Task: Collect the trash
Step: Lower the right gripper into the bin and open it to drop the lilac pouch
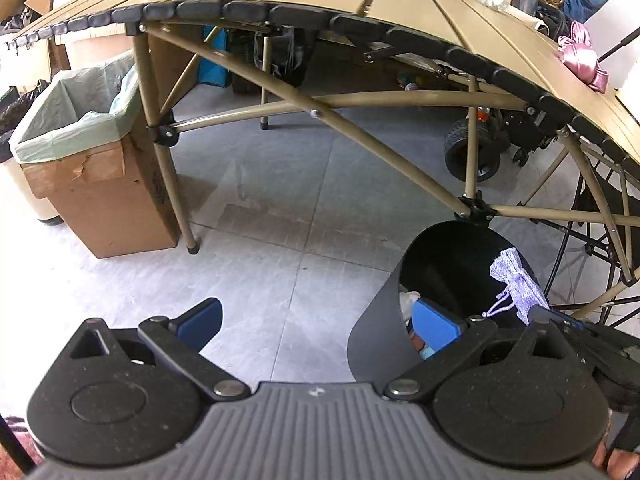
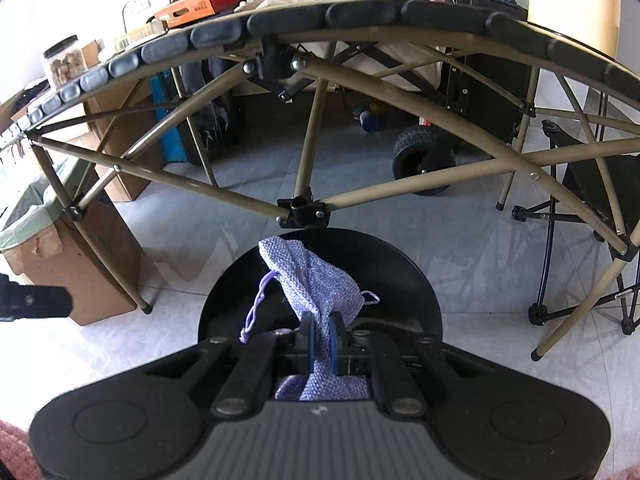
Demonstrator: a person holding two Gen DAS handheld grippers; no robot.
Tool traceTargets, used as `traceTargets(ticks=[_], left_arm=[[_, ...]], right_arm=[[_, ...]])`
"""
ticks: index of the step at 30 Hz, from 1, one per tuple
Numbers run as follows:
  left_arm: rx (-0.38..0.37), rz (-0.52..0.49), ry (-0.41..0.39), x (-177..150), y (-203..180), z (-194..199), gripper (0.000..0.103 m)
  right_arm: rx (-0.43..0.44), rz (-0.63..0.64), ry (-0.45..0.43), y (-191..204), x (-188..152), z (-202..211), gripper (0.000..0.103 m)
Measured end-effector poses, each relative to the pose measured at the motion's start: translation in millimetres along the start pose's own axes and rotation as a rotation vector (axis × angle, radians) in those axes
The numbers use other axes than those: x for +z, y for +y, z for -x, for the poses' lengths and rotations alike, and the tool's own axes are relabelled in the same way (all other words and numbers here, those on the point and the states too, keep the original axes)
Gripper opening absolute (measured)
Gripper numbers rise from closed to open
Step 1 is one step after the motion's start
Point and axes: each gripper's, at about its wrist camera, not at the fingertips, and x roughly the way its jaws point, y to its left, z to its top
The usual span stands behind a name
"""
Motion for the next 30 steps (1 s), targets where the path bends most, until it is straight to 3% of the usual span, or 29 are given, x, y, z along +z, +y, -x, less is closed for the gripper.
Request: traceTargets(ticks=[6,9,12,14,15,23,30], left_arm=[[0.003,0.011,0.006,-2,12,1,0.103],[0.005,0.020,0.008,-3,18,1,0.103],[0.007,0.026,0.010,-4,22,1,0.103],[0.009,0.032,0.012,-4,25,1,0.103],[0.010,0.034,0.013,-4,26,1,0.103],[0.010,0.028,0.011,-5,25,1,0.103],[0.009,0.025,0.009,-6,25,1,0.103]], right_arm=[[0.004,0.002,0.014,9,4,-10,0.008],[0.020,-0.022,0.016,10,6,-13,0.019],[-0.011,-0.032,0.006,9,8,-14,0.046],[-0.037,-0.035,-0.009,9,8,-12,0.082],[-0.050,-0.037,-0.015,9,9,-12,0.089],[-0.024,-0.054,-0.018,4,9,-9,0.103],[-0.009,-0.050,-0.046,3,8,-2,0.103]])
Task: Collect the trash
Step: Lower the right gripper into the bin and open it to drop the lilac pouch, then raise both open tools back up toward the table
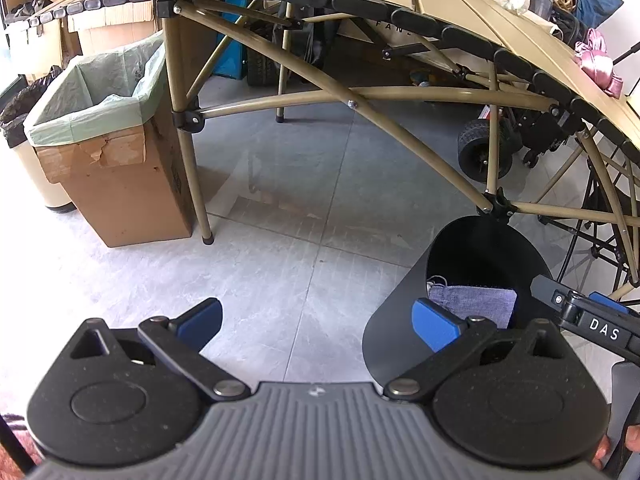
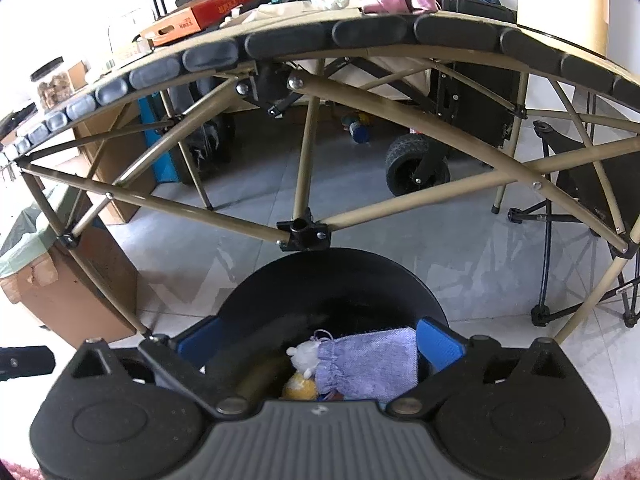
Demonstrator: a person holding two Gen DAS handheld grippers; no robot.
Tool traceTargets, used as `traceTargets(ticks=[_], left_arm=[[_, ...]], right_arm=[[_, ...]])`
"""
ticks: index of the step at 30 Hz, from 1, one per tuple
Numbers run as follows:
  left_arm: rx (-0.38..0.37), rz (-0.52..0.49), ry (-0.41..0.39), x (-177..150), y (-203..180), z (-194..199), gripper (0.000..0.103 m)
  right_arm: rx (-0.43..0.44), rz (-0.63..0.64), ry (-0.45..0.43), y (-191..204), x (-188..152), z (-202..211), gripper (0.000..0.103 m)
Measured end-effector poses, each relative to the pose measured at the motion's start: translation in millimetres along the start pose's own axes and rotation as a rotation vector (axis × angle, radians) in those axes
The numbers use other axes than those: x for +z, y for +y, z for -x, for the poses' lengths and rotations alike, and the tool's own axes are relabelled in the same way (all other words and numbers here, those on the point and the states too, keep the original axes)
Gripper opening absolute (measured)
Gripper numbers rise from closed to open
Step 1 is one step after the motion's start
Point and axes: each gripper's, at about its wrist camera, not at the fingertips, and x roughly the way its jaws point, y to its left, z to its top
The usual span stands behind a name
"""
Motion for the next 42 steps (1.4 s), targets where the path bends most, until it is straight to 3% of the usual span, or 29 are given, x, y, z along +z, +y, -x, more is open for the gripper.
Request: traceTargets(ticks=[9,27,42], left_arm=[[-0.020,-0.012,-0.020,-1,-6,5,0.103],[-0.092,-0.045,-0.219,-2,-31,52,0.103],[-0.113,-0.057,-0.364,43,-77,131,0.103]], right_arm=[[0.100,-0.005,-0.080,-2,-2,24,0.103],[0.081,-0.014,-0.307,-16,21,104,0.103],[0.063,-0.037,-0.439,-43,75,166,0.103]])
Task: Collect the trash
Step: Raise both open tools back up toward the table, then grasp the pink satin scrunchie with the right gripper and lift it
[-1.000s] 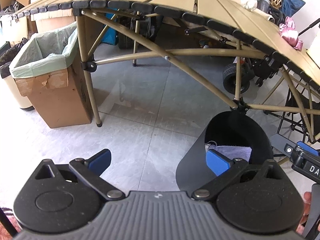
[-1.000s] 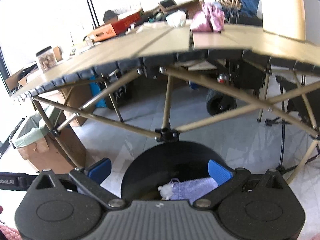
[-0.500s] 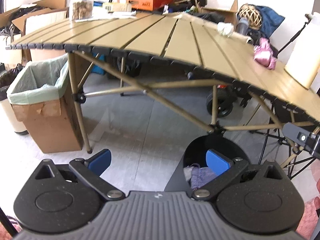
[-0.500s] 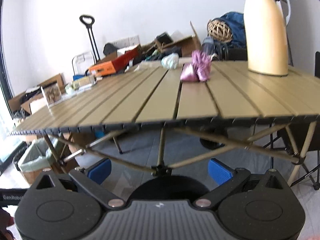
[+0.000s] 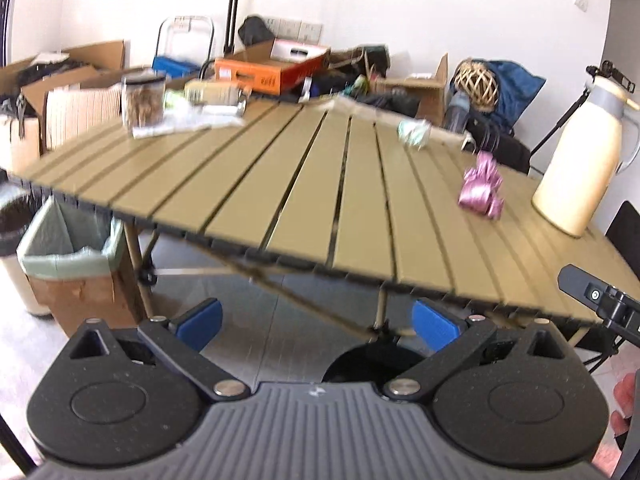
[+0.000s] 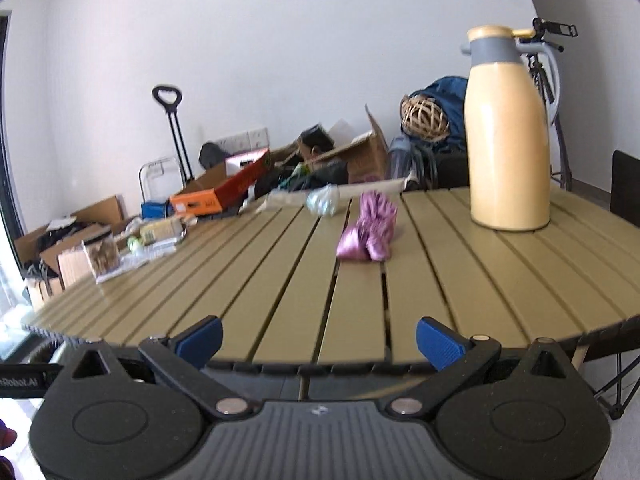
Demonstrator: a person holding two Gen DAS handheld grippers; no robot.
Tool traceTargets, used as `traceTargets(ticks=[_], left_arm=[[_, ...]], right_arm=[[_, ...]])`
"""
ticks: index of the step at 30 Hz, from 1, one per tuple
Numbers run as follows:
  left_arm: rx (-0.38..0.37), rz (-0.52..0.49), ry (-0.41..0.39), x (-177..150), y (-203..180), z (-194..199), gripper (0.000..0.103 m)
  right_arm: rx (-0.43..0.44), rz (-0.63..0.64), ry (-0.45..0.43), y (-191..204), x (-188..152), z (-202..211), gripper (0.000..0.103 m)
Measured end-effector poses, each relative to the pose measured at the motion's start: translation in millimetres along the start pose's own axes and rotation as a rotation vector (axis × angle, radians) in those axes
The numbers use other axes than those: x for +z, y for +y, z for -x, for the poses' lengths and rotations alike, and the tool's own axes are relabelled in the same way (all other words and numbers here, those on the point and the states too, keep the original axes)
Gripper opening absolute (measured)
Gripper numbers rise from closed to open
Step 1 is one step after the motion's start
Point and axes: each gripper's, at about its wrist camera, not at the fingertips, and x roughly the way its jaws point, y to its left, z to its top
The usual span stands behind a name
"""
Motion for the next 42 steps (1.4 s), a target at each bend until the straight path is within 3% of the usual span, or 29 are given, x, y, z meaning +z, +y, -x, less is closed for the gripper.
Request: traceTargets(ticks=[11,18,23,33,39,42], left_arm=[[-0.016,-0.020,-0.072,52,-38,14,0.103],[0.000,-0.027,-0.109,87,-48,-3,0.103],[0.000,-0.029,-0.112,112,-56,-31,0.103],[-0.008,-0.062,-0.117,154,-80,-100,0.103],[0.002,-0.096,-0.104,164,-87,-130,0.103],[0.010,-0.103,-0.095,167,-87,-142,0.103]], right_arm=[[0.047,-0.050,-0.145,-17,66,7,0.103],[0.104,-0.147,-0.182,-35,109,-37,0.103],[0.028,-0.166,-0.132,-43,120,-88,0.103],[-0.034,-0.122,0.116,-56,119,-211,0.101],[-0.088,-0.132,0.226,-58,109,-274,0.085],[-0.117,-0.120,0.258,-57,105,-294,0.069]])
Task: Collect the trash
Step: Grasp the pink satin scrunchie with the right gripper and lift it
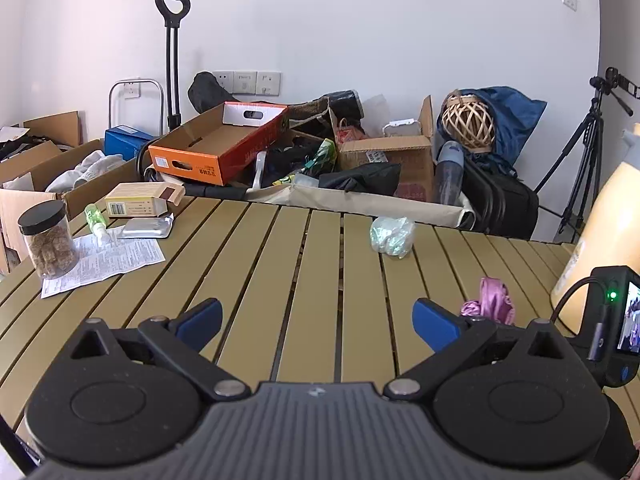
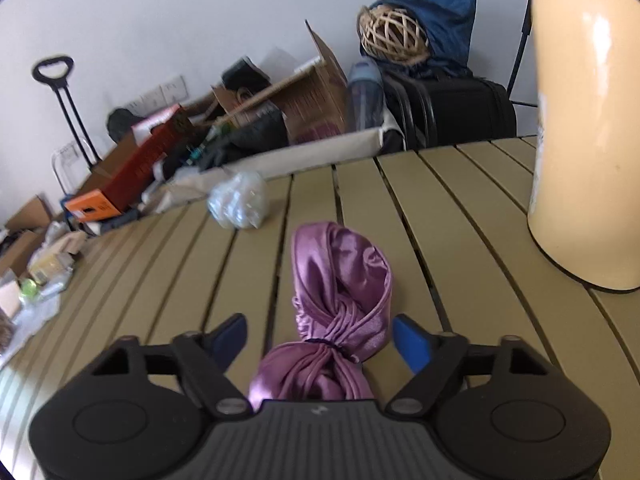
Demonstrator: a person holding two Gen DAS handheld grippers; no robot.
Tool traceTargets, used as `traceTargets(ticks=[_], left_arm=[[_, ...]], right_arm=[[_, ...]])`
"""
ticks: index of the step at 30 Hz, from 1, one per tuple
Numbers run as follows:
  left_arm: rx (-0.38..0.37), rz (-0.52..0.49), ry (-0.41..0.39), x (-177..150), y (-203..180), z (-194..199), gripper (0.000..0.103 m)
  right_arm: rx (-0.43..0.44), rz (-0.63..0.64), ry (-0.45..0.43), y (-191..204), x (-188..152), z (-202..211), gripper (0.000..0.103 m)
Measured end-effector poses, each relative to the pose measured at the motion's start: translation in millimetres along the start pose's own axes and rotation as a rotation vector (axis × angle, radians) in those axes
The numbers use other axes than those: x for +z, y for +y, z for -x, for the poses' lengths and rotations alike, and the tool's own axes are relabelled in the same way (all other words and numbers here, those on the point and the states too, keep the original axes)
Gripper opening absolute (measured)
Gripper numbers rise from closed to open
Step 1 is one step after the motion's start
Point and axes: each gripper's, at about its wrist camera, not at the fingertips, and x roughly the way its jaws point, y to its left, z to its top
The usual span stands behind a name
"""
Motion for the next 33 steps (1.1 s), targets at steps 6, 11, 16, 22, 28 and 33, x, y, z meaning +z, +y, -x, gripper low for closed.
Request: traceTargets(ticks=[6,11,16,22,28,33], left_arm=[[0.006,-0.011,0.025,-1,-1,-18,0.103],[0.009,-0.012,0.032,-1,-1,-23,0.103],[0.001,-0.019,0.038,1,-3,-27,0.103],[-0.016,-0.056,0.037,13,-19,-41,0.103],[-0.047,-0.084,0.030,29,-41,-61,0.103],[-0.066,-0.100,0.037,43,-64,-91,0.103]], right_arm=[[-0.040,0.051,0.016,7,-3,-10,0.051],[-0.027,0.072,0.007,9,-4,-7,0.035],[0.023,0.002,-0.031,-4,-4,6,0.026],[0.046,-0.090,-0.138,-36,-7,40,0.024],[0.033,-0.196,-0.255,-88,-9,79,0.023],[0.008,-0.275,-0.326,-139,-15,107,0.023]])
